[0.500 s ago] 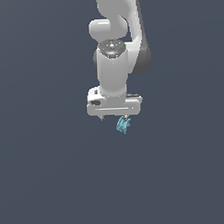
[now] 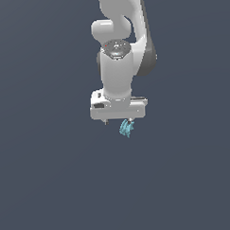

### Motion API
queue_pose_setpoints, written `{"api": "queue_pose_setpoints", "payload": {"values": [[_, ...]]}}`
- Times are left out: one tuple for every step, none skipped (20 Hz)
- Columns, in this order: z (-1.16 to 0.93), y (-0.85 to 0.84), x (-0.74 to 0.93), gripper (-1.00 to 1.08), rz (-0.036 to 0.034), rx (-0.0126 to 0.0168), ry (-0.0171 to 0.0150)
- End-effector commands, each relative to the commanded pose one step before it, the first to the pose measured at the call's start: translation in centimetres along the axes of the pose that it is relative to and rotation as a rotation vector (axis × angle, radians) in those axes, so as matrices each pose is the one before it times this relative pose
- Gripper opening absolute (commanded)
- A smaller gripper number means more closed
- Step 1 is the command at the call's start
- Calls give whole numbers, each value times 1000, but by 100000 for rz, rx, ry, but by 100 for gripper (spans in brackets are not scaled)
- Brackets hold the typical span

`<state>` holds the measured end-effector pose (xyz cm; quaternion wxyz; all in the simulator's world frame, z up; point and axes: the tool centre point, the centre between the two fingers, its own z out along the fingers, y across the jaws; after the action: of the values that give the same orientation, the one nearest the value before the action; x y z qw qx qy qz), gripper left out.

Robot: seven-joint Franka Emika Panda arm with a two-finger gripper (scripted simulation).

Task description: Pick up the object and move it to a goal position.

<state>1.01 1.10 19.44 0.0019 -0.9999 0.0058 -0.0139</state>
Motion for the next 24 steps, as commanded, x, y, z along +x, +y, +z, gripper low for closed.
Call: {"api": "queue_pose_setpoints", "payload": {"values": [[-126, -63, 150, 100, -487, 80, 123], [-14, 8, 6, 100, -69, -3, 3], [16, 3, -18, 100, 68, -7, -12], [43, -5, -30, 100, 194, -6, -22], [64, -30, -39, 100, 288, 1, -23], [87, -45, -48, 100, 399, 7, -27], [110, -62, -60, 100, 506, 11, -32], [134, -75, -72, 100, 622, 14, -38], [159, -88, -87, 100, 737, 16, -45], [185, -101, -105, 100, 857, 15, -54], [210, -109, -123, 100, 981, 14, -63], [235, -120, -141, 100, 1097, 13, -71], [258, -128, -159, 100, 1213, 12, -78], [281, -138, -177, 100, 1327, 11, -84], [304, -146, -196, 100, 1445, 8, -91], [327, -151, -216, 100, 1565, 4, -98], [350, -156, -239, 100, 1685, -1, -105], [372, -159, -261, 100, 1807, -6, -111], [394, -160, -285, 100, 1928, -13, -117], [416, -160, -309, 100, 2050, -22, -122], [436, -157, -335, 100, 2173, -31, -127], [456, -152, -360, 100, 2292, -42, -130], [459, -138, -373, 100, 2333, -52, -128], [453, -123, -379, 100, 2327, -61, -123]]}}
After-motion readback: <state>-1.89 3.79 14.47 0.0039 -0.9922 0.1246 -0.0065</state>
